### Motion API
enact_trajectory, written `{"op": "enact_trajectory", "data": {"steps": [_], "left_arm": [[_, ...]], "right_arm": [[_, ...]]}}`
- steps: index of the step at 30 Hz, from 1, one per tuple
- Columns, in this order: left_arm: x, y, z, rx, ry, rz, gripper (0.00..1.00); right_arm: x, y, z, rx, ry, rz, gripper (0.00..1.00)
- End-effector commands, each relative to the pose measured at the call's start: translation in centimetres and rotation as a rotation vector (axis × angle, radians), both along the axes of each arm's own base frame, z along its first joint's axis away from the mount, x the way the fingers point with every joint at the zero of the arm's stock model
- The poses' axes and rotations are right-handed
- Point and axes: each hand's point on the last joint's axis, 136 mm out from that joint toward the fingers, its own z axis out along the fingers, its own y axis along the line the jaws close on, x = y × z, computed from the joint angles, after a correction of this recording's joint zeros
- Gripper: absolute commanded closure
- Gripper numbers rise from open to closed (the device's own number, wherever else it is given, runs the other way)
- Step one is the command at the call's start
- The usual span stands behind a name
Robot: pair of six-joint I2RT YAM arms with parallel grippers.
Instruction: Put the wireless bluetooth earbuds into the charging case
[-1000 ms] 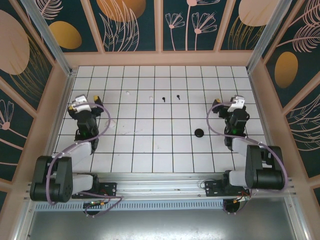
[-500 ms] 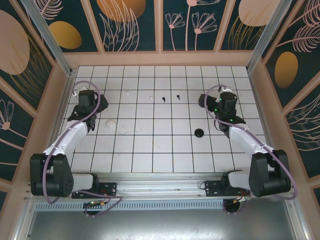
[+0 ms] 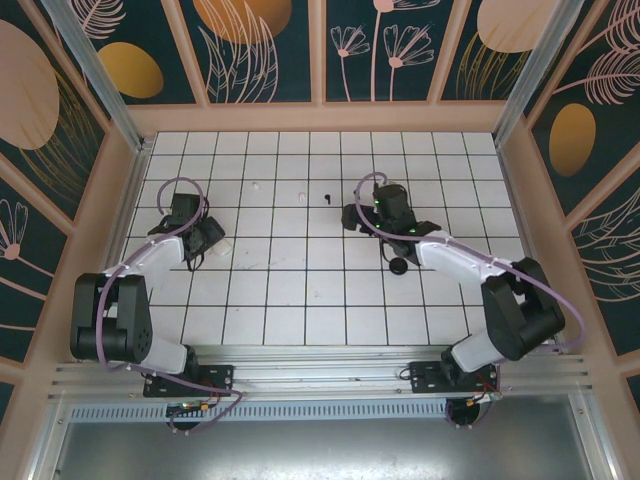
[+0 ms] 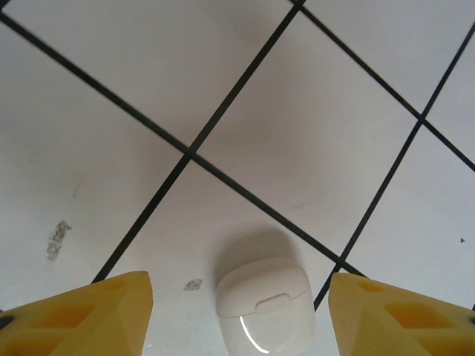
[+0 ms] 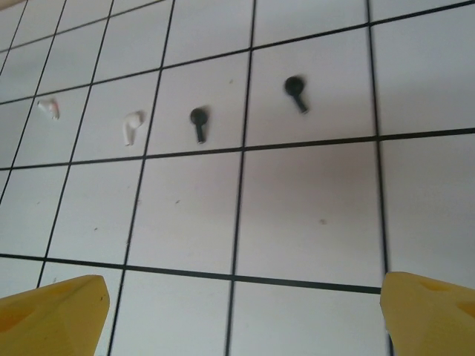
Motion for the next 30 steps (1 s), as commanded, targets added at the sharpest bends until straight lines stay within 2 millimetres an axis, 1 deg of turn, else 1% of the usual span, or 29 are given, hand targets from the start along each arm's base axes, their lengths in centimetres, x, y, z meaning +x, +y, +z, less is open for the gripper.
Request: {"op": "enact_trajectory", "data": {"steps": [1,5,8,14,21,24,27,30], "left_arm": [[-1.3,-0.7,-1.8,-0.047,0.070,0.030,0.36],[-1.2,-2.1,-2.5,-0.065,0.089,0.011,0.37],[-1.1,-3.0,-2.8,-0.056,0.097,-0.004,0.36],[-1.0,-4.4,-4.4,-0.059,0.142,-0.044,0.35],[-0.9,-3.9,-5.5,-0.012,0.165,-0.057,0.35],[-0.7,-3.8,-5.5,0.002,0.163,-0.068,0.39],[-0.6,-3.8,-5.0,0.005,0.144,-0.082,0.51],[-0.4,-3.9,-4.2,0.015,0.115,-0.111,0.54]], "right_arm": [[0.3,1.6,0.0,-0.035,0.022,0.003,0.05],[0.3,3.3,-0.6,-0.073,0.036,0.040,0.04],[0.3,3.7,-0.7,-0.089,0.036,0.043,0.04],[-0.1,3.3,-1.0,-0.077,0.036,0.022,0.04],[-0.4,2.5,-0.8,-0.095,0.031,0.003,0.04],[-0.4,2.3,-0.6,-0.096,0.026,-0.001,0.04],[-0.4,2.4,-0.1,-0.083,0.020,-0.007,0.04],[-0.5,2.4,0.3,-0.058,0.017,-0.010,0.04]]}}
